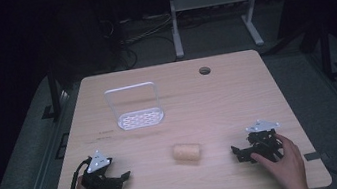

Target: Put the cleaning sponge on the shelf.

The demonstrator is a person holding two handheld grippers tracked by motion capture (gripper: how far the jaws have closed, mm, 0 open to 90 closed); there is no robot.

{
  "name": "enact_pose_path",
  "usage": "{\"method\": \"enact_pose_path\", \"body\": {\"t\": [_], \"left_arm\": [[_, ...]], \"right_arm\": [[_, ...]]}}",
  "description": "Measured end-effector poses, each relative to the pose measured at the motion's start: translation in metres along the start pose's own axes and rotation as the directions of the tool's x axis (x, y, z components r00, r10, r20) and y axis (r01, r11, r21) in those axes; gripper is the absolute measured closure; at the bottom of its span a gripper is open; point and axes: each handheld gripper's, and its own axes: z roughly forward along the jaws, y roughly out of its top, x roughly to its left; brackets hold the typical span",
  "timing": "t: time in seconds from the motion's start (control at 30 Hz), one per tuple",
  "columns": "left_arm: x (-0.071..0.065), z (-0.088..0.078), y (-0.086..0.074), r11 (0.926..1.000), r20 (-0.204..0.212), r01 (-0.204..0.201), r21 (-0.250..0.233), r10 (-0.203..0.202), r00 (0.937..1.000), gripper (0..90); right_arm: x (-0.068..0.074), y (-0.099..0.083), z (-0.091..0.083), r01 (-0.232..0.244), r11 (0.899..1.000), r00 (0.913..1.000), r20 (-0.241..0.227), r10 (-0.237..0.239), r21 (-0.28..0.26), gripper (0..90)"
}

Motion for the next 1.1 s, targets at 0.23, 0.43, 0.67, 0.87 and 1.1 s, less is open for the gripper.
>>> {"method": "enact_pose_path", "body": {"t": [0.23,0.43,0.67,0.87,1.1], "left_arm": [[0.000,0.001,0.001,1.0000,0.007,-0.003,0.001,0.003,1.0000,12.9],[0.001,0.002,0.004,0.9998,0.020,-0.016,0.014,0.015,0.9997,13.1],[-0.002,0.002,0.011,0.9994,0.041,-0.034,0.009,0.033,0.9986,13.1],[-0.002,-0.001,0.016,0.9995,0.047,-0.031,-0.006,0.031,0.9984,13.3],[-0.002,-0.005,0.024,0.9990,0.053,-0.031,-0.032,0.032,0.9980,13.4]], "right_arm": [[0.000,0.000,0.000,0.000,1.000,1.0000,0.000,0.000,0.000,0.0],[0.000,0.000,0.000,0.000,1.000,1.0000,0.000,0.000,0.000,0.0],[0.000,0.000,0.000,0.000,1.000,1.0000,0.000,0.000,0.000,0.0],[0.000,0.000,0.000,0.000,1.000,1.0000,0.000,0.000,0.000,0.0],[0.000,0.000,0.000,0.000,1.000,1.0000,0.000,0.000,0.000,0.0]]}}
